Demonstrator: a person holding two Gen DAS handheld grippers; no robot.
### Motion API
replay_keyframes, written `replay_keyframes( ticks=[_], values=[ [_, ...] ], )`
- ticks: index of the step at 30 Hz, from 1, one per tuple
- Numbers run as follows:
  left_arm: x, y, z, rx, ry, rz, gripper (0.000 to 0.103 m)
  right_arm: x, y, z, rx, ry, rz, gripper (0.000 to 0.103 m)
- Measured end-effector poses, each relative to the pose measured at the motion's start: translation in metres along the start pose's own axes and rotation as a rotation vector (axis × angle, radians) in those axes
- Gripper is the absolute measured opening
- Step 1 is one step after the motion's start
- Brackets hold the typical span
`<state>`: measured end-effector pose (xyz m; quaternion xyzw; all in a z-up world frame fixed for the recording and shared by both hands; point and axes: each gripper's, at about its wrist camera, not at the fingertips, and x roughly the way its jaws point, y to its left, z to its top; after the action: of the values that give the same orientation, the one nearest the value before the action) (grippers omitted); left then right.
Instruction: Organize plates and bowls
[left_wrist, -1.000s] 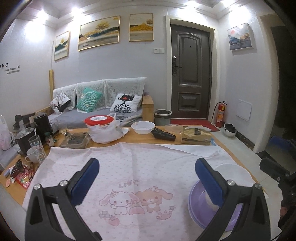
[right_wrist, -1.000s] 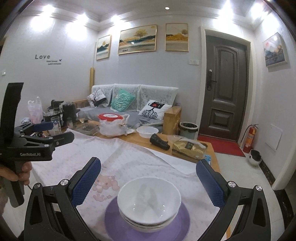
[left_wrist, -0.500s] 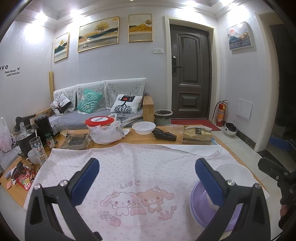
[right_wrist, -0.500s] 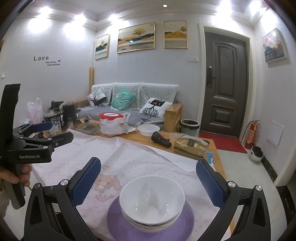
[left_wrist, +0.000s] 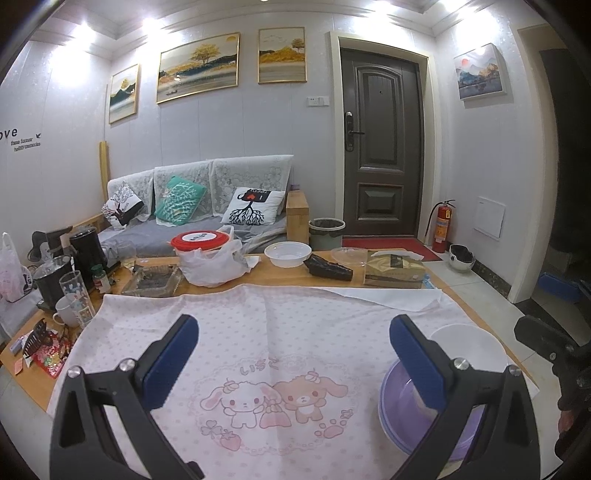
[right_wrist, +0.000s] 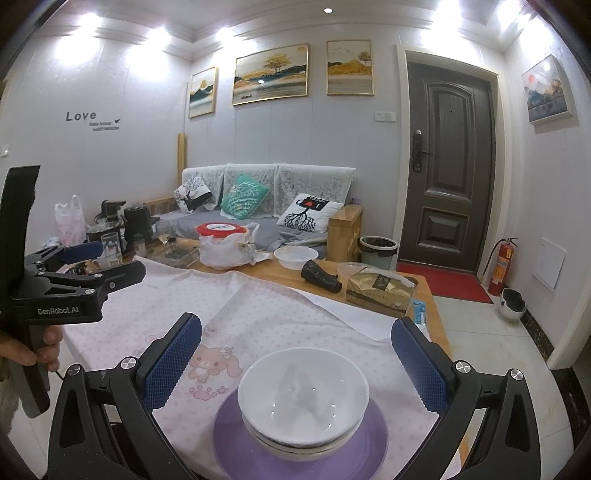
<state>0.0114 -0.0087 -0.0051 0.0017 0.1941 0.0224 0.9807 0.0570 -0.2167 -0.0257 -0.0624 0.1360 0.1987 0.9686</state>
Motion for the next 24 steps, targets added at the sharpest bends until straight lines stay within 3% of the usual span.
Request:
replay_keyframes(
  ticks=[24],
  values=[
    [-0.0016,0.0001,-0.0004,-0.009,-0.008,0.002,0.103,-0.0007,-0.0004,-0.0039,0.013,0.007,-0.005,0.102]
  ],
)
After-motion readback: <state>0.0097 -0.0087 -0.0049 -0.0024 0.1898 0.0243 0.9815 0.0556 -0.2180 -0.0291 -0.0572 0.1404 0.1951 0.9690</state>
